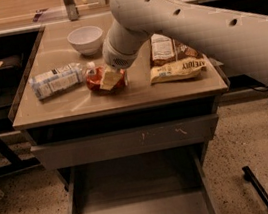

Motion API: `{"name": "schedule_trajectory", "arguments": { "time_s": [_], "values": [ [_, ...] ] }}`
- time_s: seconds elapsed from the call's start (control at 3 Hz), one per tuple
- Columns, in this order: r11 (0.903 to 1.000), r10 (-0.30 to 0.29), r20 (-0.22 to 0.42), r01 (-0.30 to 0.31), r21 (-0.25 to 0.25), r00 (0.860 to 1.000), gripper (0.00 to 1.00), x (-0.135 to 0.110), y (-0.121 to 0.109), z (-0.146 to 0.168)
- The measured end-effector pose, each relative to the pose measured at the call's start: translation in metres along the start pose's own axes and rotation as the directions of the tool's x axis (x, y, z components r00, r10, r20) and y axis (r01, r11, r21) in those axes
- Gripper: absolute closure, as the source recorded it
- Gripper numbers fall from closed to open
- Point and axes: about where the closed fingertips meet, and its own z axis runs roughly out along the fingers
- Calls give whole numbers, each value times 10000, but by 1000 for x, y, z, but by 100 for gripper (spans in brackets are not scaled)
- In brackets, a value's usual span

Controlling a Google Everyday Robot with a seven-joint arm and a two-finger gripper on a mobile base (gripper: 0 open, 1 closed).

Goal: Pick coke can from middle drawer and place on counter

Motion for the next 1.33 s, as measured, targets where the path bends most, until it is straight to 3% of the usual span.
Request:
{"name": "schedule_trajectory", "arguments": {
  "time_s": [1.0, 1.33],
  "values": [
    [10000, -1, 0, 1, -2, 10000, 12, 0, 0, 0],
    [10000, -2, -1, 2, -4, 10000, 0, 0, 0, 0]
  ]
}}
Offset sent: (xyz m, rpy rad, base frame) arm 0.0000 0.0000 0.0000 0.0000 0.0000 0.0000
